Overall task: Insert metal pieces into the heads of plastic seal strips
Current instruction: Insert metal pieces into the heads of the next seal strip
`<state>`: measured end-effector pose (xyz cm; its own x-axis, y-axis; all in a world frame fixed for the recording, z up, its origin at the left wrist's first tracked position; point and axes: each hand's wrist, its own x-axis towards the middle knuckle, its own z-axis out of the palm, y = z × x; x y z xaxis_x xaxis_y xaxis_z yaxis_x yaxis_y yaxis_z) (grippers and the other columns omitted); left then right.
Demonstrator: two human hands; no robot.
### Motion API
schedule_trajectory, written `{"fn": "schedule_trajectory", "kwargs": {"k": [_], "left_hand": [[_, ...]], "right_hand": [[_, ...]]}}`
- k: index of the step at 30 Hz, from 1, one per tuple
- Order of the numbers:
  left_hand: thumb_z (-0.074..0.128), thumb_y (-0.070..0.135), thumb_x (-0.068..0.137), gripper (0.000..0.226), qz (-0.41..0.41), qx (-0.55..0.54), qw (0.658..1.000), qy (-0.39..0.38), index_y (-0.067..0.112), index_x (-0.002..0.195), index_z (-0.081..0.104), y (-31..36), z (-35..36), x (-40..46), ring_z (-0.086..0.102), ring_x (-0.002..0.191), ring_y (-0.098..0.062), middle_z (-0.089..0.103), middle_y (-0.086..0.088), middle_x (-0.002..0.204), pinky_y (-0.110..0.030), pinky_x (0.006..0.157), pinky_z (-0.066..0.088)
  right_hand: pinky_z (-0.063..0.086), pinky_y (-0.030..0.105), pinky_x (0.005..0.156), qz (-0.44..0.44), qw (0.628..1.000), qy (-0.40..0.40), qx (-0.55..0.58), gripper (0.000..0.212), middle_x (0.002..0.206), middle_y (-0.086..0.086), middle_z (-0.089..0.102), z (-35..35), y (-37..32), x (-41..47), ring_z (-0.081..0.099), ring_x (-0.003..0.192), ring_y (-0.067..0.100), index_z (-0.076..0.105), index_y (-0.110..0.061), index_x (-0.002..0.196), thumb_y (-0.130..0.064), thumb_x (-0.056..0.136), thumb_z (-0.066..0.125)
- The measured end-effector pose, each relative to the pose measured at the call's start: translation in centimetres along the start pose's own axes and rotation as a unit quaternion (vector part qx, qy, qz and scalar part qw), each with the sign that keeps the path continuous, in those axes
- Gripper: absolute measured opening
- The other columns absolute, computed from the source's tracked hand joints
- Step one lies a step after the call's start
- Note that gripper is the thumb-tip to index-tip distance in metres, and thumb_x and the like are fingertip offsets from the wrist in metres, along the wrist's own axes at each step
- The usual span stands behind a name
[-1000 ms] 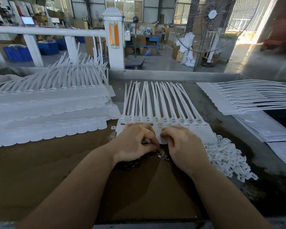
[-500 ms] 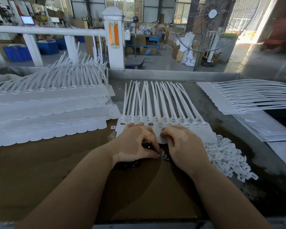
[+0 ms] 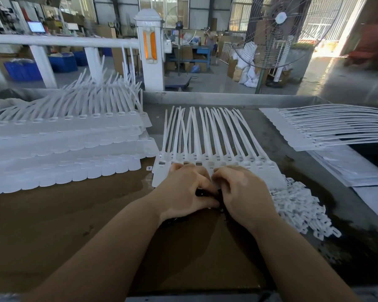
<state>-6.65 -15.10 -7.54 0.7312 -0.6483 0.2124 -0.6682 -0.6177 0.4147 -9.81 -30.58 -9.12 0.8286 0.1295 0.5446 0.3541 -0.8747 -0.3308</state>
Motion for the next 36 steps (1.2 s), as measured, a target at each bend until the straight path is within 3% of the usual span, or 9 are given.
{"fn": "schedule_trajectory", "kwargs": {"k": [11, 16, 24, 29, 33, 36], "left_hand": [[0.068, 0.037, 0.082, 0.009, 0.008, -0.011, 1.000, -0.011, 0.035, 0.090, 0.071, 0.01, 0.16, 0.03, 0.038, 0.087, 0.011, 0.050, 0.023, 0.087, -0.021, 0.089, 0.016], [0.068, 0.027, 0.081, 0.009, 0.002, -0.013, 1.000, -0.003, 0.031, 0.089, 0.072, 0.09, -0.18, -0.11, 0.044, 0.092, 0.003, 0.056, 0.018, 0.092, -0.024, 0.091, 0.021], [0.069, 0.042, 0.079, 0.017, 0.021, -0.020, 1.000, -0.005, 0.035, 0.094, 0.073, 0.29, 0.29, -0.02, 0.036, 0.088, 0.017, 0.048, 0.027, 0.084, -0.025, 0.089, 0.018], [0.072, 0.039, 0.077, 0.011, 0.026, -0.046, 0.999, -0.010, 0.033, 0.086, 0.073, 0.20, 0.34, -0.01, 0.033, 0.091, 0.025, 0.048, 0.031, 0.081, -0.025, 0.092, 0.017], [0.074, 0.033, 0.075, 0.006, 0.016, -0.080, 0.997, -0.009, 0.030, 0.079, 0.072, 0.40, 0.03, -0.05, 0.043, 0.088, 0.014, 0.055, 0.023, 0.083, -0.028, 0.093, 0.029], [0.076, 0.024, 0.076, 0.007, -0.006, -0.136, 0.991, -0.005, 0.026, 0.075, 0.070, 0.58, -0.41, -0.12, 0.051, 0.084, 0.002, 0.057, 0.015, 0.082, -0.016, 0.082, 0.039]], "right_hand": [[0.045, 0.031, 0.066, 0.005, 1.000, -0.007, 0.005, 0.015, 0.078, 0.003, 0.066, -0.09, -0.01, 0.02, 0.058, 0.076, 0.022, 0.066, -0.009, 0.078, 0.000, 0.080, 0.055], [0.043, 0.029, 0.066, 0.007, 1.000, -0.006, 0.003, 0.014, 0.077, 0.003, 0.065, -0.06, 0.00, 0.06, 0.057, 0.076, 0.022, 0.066, -0.009, 0.078, 0.000, 0.081, 0.056], [0.045, 0.032, 0.071, 0.019, 1.000, -0.017, 0.006, 0.016, 0.082, 0.004, 0.066, -0.22, -0.09, 0.14, 0.057, 0.081, 0.022, 0.067, -0.009, 0.082, 0.000, 0.080, 0.053], [0.046, 0.033, 0.069, 0.016, 1.000, -0.012, 0.005, 0.016, 0.080, 0.004, 0.066, -0.25, -0.18, 0.10, 0.057, 0.079, 0.022, 0.067, -0.009, 0.081, 0.001, 0.080, 0.054], [0.047, 0.033, 0.070, 0.010, 1.000, -0.014, 0.001, 0.016, 0.082, 0.004, 0.066, -0.25, -0.20, 0.10, 0.058, 0.080, 0.021, 0.067, -0.009, 0.083, 0.000, 0.081, 0.054], [0.047, 0.033, 0.068, 0.002, 1.000, -0.012, 0.001, 0.016, 0.080, 0.003, 0.066, -0.28, -0.14, 0.06, 0.058, 0.078, 0.021, 0.067, -0.009, 0.081, 0.000, 0.081, 0.055]]}}
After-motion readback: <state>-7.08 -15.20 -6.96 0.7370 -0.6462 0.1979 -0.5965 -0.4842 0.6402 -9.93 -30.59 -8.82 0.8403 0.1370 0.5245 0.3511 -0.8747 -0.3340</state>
